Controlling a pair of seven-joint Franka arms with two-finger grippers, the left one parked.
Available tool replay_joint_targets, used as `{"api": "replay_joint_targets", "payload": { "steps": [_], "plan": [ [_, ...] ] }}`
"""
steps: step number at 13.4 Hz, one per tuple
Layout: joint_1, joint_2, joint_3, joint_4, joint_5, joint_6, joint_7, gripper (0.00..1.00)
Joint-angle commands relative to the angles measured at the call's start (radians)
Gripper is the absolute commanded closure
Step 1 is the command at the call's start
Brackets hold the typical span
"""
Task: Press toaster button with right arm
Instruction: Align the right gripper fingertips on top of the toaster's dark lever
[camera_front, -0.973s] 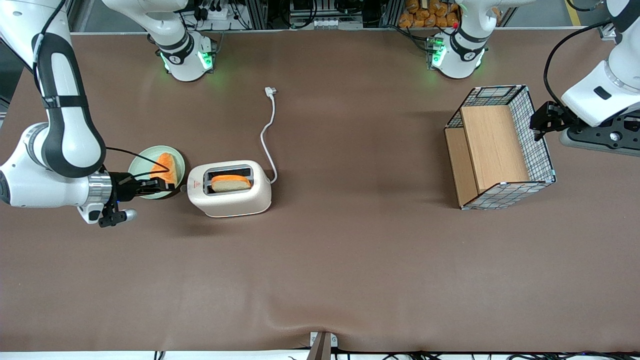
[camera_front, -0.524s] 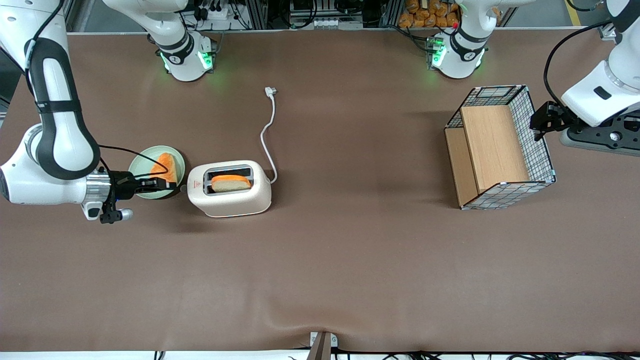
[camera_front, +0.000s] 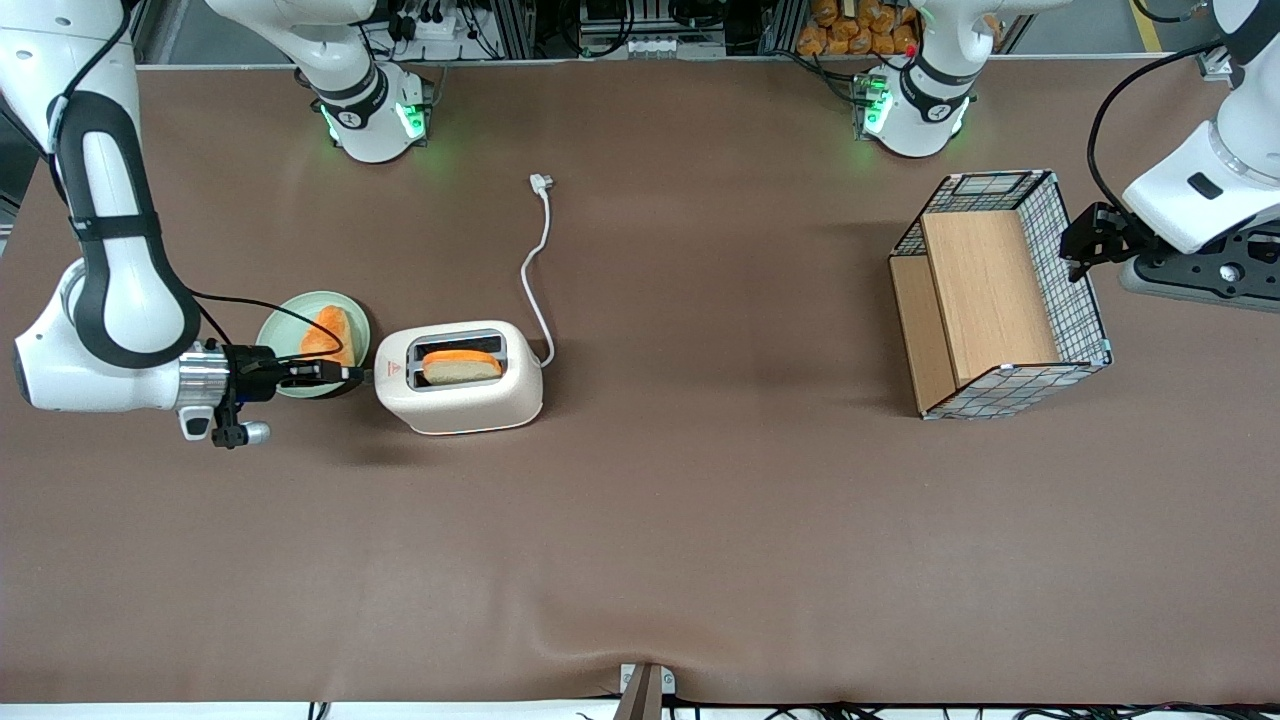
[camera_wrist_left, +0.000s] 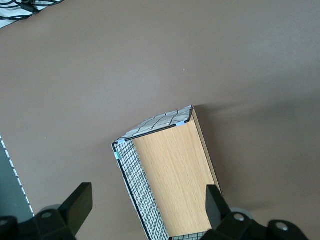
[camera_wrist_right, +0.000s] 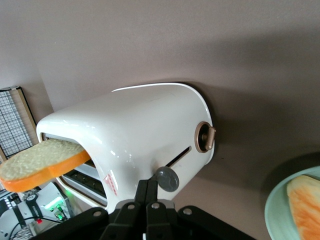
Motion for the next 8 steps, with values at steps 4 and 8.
{"api": "replay_joint_targets", "payload": {
  "steps": [4,8],
  "plan": [
    [-0.018,0.027,0.009,-0.006,0.05,0.007,-0.021,1.0],
    [-0.019,0.051,0.009,-0.004,0.064,0.008,-0.023,1.0]
  ]
}}
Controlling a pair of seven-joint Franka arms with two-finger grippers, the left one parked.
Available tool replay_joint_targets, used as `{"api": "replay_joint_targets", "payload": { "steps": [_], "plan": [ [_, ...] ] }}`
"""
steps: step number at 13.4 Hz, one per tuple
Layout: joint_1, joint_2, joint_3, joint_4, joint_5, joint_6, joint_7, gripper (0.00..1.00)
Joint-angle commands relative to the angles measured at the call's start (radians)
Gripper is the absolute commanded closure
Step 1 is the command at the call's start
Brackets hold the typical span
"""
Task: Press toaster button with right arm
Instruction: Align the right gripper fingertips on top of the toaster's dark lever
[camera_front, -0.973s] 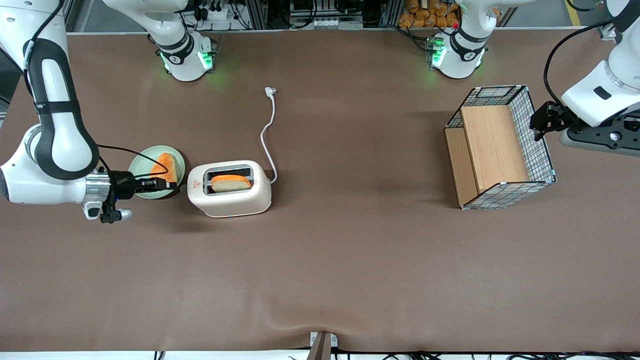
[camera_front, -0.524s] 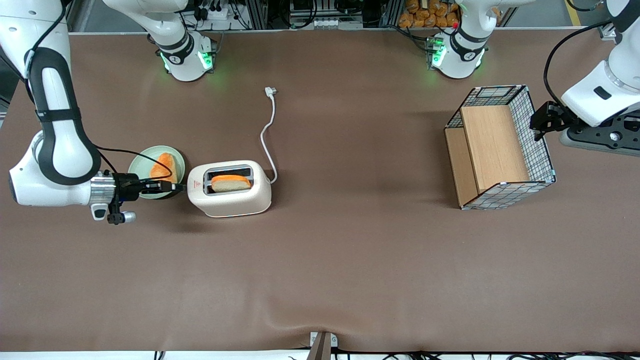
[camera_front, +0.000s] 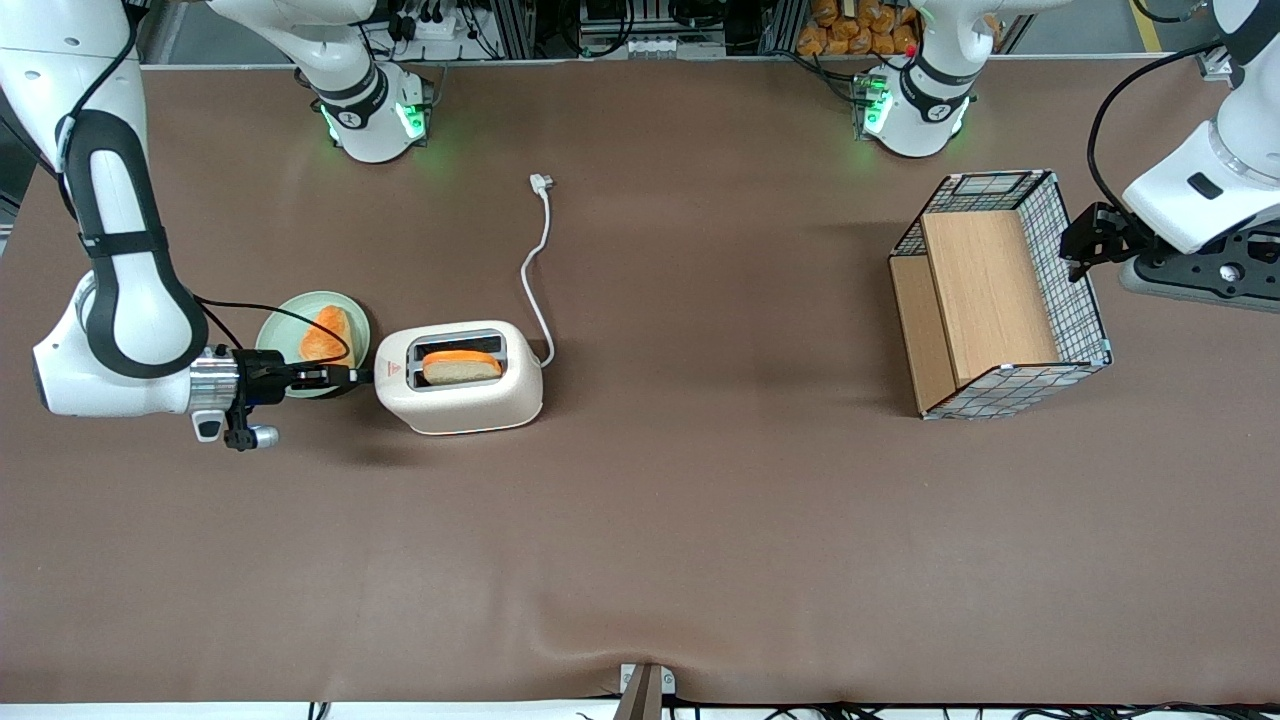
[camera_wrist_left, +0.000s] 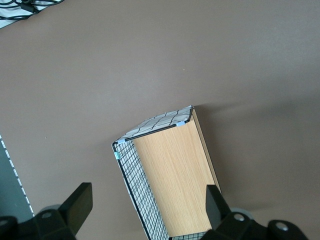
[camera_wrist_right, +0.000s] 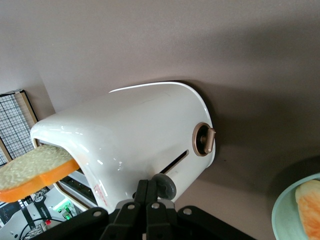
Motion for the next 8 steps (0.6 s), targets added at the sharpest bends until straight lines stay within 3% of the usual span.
{"api": "replay_joint_targets", "payload": {
  "steps": [1,8],
  "plan": [
    [-0.016,0.031,0.01,-0.002,0.043,0.009,-0.024,1.0],
    [-0.025,0.071,0.01,-0.001,0.055,0.009,-0.024,1.0]
  ]
}}
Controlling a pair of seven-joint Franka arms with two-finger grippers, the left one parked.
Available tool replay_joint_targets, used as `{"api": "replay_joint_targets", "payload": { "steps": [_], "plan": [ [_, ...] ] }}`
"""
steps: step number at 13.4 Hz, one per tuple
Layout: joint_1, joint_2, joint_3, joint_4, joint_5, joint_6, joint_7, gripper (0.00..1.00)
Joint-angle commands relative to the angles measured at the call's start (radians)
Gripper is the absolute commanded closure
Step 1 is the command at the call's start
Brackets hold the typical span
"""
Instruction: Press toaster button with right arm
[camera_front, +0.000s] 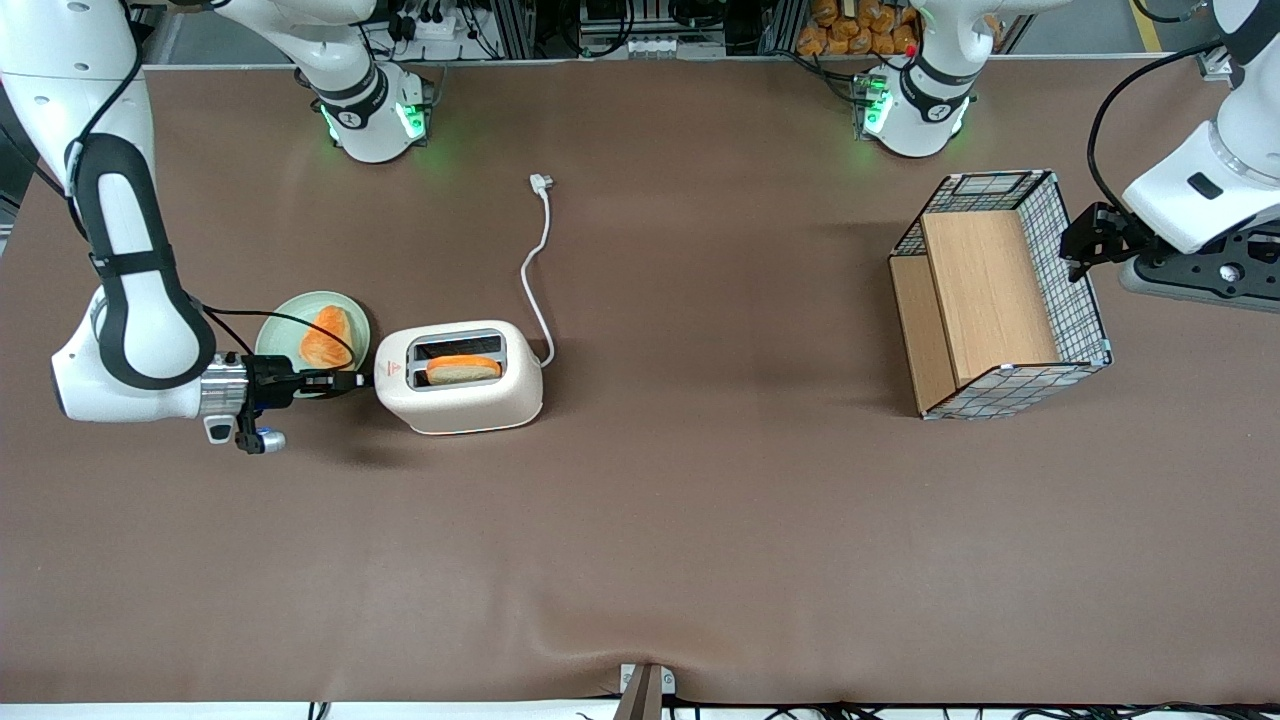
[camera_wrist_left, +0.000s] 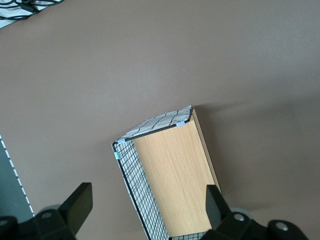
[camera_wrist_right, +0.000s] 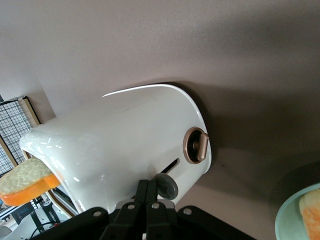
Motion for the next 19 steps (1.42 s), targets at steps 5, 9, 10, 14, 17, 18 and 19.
{"api": "replay_joint_targets", "payload": {
  "steps": [5,9,10,14,17,18,19],
  "plan": [
    [-0.016,0.059,0.011,0.0,0.025,0.019,-0.026,1.0],
    [-0.015,0.084,0.011,0.002,0.025,0.045,-0.041,1.0],
    [-0.015,0.09,0.011,0.002,0.025,0.053,-0.053,1.0],
    [-0.008,0.116,0.011,0.01,0.029,0.071,-0.059,1.0],
    [-0.007,0.116,0.009,0.014,0.029,0.065,-0.058,1.0],
    [-0.008,0.111,0.009,0.019,0.026,0.06,-0.056,1.0],
    [-0.008,0.104,0.009,0.025,0.026,0.048,-0.055,1.0]
  ]
}}
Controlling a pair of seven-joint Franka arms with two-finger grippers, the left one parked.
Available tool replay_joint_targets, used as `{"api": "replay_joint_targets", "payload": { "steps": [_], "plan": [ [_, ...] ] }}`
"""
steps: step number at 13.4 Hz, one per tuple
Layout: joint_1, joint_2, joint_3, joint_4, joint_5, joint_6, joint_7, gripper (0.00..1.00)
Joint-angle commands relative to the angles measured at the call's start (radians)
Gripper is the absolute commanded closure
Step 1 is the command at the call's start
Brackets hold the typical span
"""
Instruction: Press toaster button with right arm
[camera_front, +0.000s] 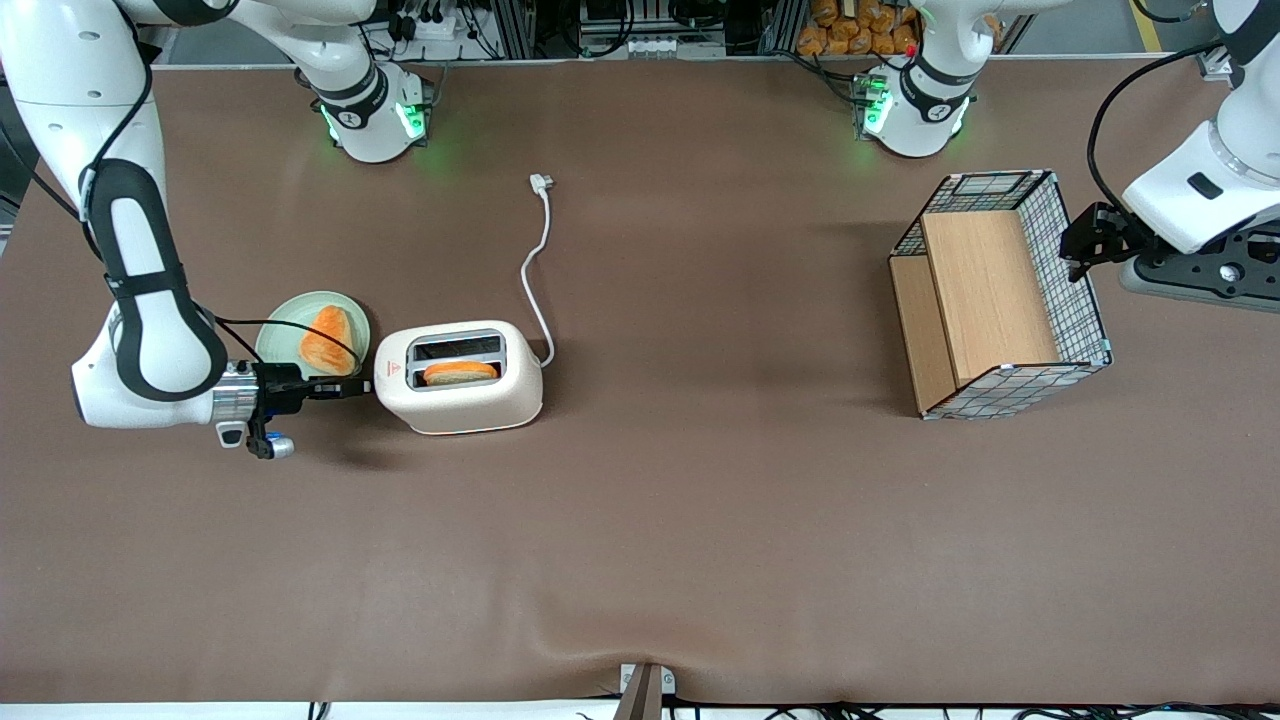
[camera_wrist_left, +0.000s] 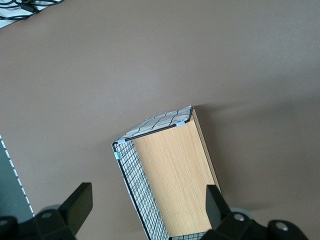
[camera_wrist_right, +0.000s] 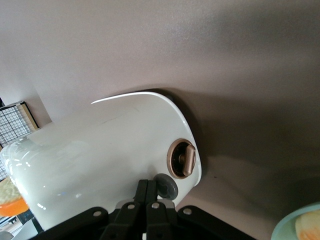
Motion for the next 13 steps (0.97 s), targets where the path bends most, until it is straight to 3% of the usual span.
{"api": "replay_joint_targets", "payload": {
  "steps": [1,5,9,13],
  "plan": [
    [-0.005,0.041,0.007,0.033,-0.008,0.005,-0.033,1.0],
    [-0.005,-0.02,-0.027,0.076,-0.035,-0.074,-0.004,1.0],
    [-0.008,-0.048,-0.059,0.255,-0.173,-0.274,0.161,1.0],
    [-0.005,-0.053,-0.12,0.366,-0.192,-0.409,0.168,1.0]
  ]
}}
